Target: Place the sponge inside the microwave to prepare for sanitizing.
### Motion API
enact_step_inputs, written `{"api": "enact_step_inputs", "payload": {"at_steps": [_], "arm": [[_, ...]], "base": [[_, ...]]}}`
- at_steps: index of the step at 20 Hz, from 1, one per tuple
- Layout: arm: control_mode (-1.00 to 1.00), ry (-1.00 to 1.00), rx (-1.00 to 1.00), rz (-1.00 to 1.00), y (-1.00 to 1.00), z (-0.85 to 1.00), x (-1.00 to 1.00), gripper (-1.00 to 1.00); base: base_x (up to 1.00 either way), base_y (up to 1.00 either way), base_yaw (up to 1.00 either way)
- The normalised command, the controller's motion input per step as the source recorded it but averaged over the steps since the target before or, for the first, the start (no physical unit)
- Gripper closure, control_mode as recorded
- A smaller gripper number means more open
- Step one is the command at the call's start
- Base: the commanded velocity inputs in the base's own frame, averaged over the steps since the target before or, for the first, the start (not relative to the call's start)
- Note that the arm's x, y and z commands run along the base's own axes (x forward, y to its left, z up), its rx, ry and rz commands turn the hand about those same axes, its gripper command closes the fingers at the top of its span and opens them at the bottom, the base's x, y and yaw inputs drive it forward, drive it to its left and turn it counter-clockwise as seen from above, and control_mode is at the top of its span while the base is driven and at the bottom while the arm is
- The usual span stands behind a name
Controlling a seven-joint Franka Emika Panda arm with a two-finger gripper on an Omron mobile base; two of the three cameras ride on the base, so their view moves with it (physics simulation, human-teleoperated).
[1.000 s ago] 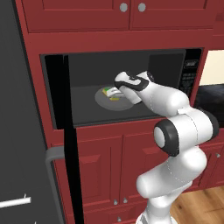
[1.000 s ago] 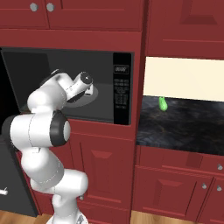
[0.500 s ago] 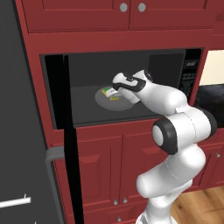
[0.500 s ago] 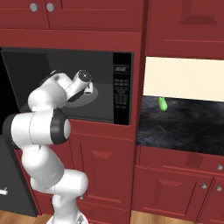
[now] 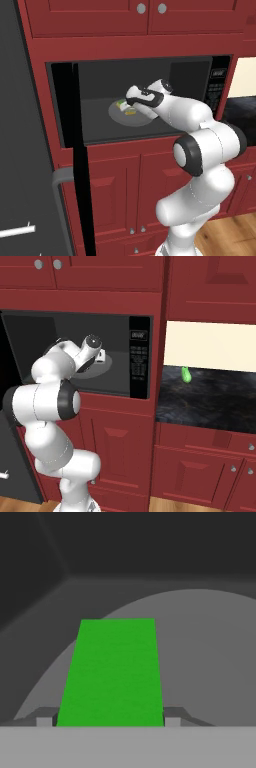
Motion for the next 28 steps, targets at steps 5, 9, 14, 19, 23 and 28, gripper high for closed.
{"api": "enact_step_inputs", "payload": {"at_steps": [5,9,14,19,23,28], "arm": [[-1.00,0.00,-0.01,-0.06,-0.20,-0.16,0.00,1.00],[-1.00,0.00,0.00,-0.06,-0.22,-0.14,0.00,1.00],[-1.00,0.00,-0.02,-0.04,-0.13,-0.17,0.00,-1.00],[-1.00,0.00,-0.01,-0.02,-0.03,-0.09,0.00,-1.00],[-1.00,0.00,0.00,-0.03,0.00,0.00,0.00,-1.00],[-1.00,-0.02,0.00,-0.04,0.00,0.04,-0.19,-1.00]], "base": [[0.00,0.00,0.00],[0.00,0.00,0.00],[0.00,0.00,0.00],[0.00,0.00,0.00],[0.00,0.00,0.00],[0.00,0.00,0.00]]}}
